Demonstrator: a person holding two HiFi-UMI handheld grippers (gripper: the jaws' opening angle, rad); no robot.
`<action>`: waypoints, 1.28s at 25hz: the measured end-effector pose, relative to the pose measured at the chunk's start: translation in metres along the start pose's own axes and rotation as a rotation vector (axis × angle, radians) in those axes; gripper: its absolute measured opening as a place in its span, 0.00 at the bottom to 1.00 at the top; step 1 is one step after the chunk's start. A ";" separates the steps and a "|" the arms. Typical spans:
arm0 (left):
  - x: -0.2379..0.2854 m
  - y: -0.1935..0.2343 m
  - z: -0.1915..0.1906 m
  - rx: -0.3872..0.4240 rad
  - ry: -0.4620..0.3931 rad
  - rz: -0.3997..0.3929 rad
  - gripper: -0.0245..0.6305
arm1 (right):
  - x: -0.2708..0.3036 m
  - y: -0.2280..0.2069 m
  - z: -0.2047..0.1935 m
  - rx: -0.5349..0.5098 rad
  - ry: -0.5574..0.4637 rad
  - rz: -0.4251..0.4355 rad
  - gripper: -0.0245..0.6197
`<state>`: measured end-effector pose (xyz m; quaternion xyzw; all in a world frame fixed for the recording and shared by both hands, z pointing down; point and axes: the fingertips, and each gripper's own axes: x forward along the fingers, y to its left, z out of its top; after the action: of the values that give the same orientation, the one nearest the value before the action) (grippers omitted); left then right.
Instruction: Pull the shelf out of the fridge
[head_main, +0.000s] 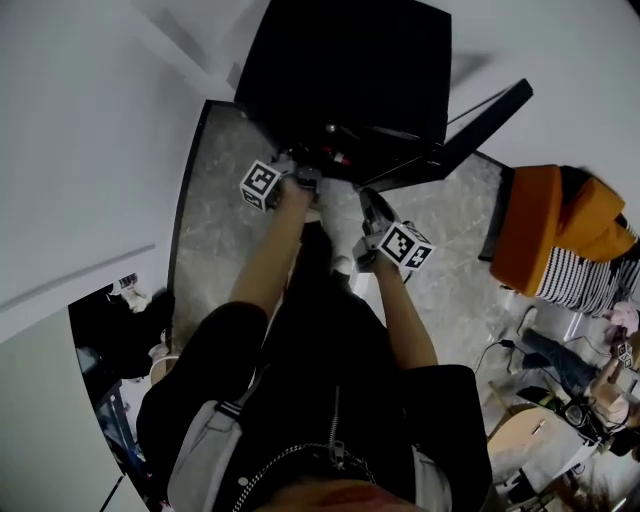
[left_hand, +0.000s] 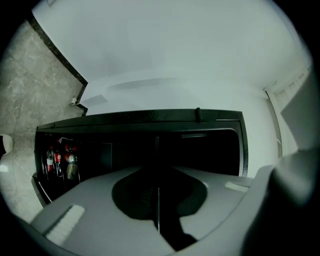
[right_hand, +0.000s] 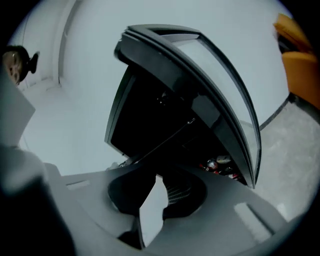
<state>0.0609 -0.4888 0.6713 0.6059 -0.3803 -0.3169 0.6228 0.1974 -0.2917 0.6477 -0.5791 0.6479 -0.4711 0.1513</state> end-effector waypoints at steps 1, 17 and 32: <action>-0.001 0.000 -0.001 -0.001 0.004 0.002 0.09 | 0.003 -0.002 0.007 0.038 -0.026 0.011 0.10; -0.024 -0.001 0.002 0.019 0.076 0.022 0.09 | 0.034 -0.033 0.060 0.276 -0.272 0.022 0.30; -0.005 -0.008 0.009 -0.009 0.241 -0.051 0.08 | 0.055 -0.049 0.077 0.423 -0.378 0.043 0.20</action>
<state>0.0514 -0.4898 0.6627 0.6464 -0.2858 -0.2592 0.6583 0.2690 -0.3685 0.6657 -0.5982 0.5078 -0.4762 0.3969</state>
